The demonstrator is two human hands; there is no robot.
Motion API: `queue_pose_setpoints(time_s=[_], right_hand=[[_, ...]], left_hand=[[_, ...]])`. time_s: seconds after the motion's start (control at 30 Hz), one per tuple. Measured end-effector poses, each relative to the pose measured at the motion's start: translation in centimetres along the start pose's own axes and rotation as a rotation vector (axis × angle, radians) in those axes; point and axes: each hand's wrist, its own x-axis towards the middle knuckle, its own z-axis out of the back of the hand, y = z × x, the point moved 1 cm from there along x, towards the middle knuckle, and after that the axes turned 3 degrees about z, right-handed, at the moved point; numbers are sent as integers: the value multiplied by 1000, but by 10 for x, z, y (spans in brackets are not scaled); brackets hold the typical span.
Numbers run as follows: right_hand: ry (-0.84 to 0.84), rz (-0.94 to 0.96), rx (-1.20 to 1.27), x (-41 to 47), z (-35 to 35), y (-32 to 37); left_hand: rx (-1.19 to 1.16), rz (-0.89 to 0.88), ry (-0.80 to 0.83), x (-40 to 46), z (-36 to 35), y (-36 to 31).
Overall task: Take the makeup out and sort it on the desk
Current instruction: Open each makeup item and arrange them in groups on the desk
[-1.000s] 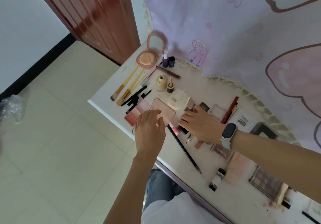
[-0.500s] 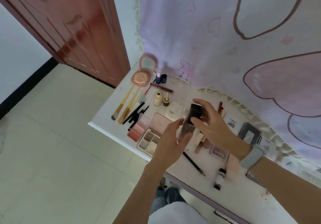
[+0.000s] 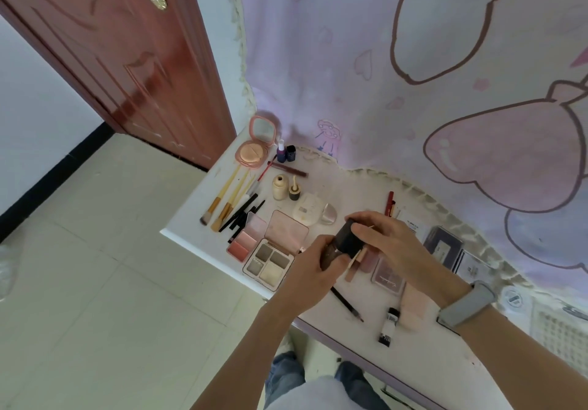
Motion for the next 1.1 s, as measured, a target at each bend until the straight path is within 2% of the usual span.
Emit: queue_pose_setpoints(time_s=[0.17,0.33,0.5,0.63,0.73,0.77,0.83,0.9,0.93,1.0,1.1], right_hand=[[45,-9,-26,2,20,-11],[126,34,-86,-5,45,-34],[217,-7,-129,-9,60,-50],[234,10,-127,-4,64,-50],[-6,5,2,13,78,-47],[-98,-11,73,20,85,-47],[-182,-87,244,31,93,-48],[-150,-187,388,40,92,-52],[-125,-225,413,45,89,-54],[-89,-252,377,54,83,-57],[-90,-229,262,73,73,-58]], left_hand=[[279,16,-200,1,-27,-8],[328,78,-260,0,-61,-10],[314,166,-250,-7,-84,-6],[204,237,-267,-9,-92,2],[124,288,-270,-5,-82,7],[51,300,-272,-3,-75,7],[-250,342,-286,4,-60,3],[-523,345,-323,14,-44,-7],[-570,318,-340,22,-35,-11],[-561,227,-357,39,-17,-22],[-333,133,-413,71,10,-36]])
